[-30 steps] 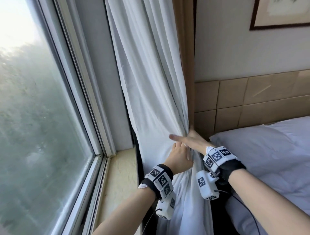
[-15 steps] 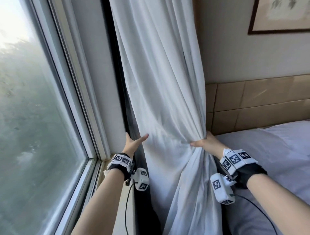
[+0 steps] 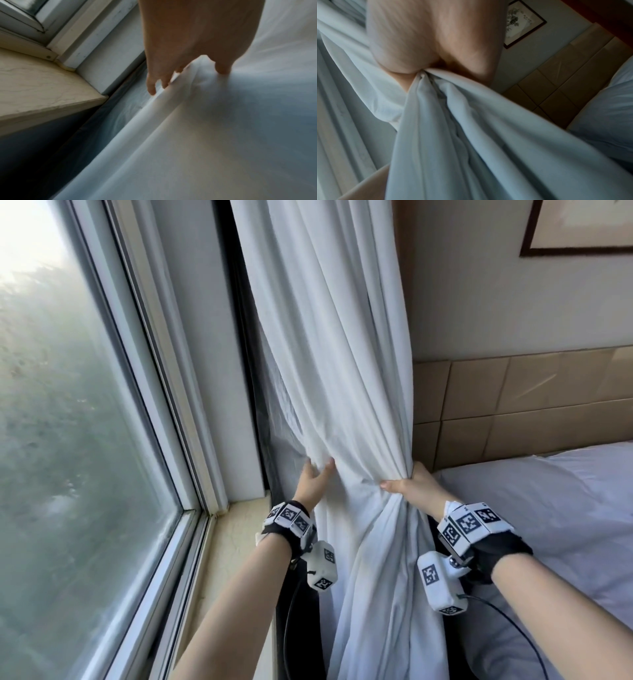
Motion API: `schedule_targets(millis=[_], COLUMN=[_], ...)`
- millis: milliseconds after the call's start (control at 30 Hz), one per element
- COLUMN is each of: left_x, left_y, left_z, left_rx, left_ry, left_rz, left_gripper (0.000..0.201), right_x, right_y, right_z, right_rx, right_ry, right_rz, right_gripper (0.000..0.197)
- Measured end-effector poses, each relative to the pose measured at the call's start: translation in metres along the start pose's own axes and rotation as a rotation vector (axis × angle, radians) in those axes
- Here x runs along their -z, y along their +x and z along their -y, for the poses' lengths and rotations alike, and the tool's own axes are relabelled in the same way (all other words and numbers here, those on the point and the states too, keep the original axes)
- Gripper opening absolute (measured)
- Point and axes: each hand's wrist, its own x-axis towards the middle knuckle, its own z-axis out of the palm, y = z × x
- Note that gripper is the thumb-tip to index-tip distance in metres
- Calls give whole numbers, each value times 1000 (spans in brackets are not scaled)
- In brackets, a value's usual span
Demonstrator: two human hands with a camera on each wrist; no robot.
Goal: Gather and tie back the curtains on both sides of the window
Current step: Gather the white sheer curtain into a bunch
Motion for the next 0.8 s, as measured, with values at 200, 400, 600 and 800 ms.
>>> schedule_targets(millis=[200, 400, 600, 800], left_x=[17, 3, 2, -2], left_y=[14, 16, 36, 18], left_z=[8, -4, 20, 9], left_rx=[281, 95, 17, 122], left_ry=[181, 59, -110, -98], left_rz=[-406, -462, -105, 50], left_gripper=[83, 58, 74, 26], right_x=[3, -20, -40, -38], right_y=[-6, 7, -12, -18], right_z=[-1, -7, -12, -3], right_rx=[24, 132, 164, 193], right_ry=[-25, -195, -363, -231], right_rz=[-5, -116, -337, -115], right_gripper=[55, 61, 62, 50])
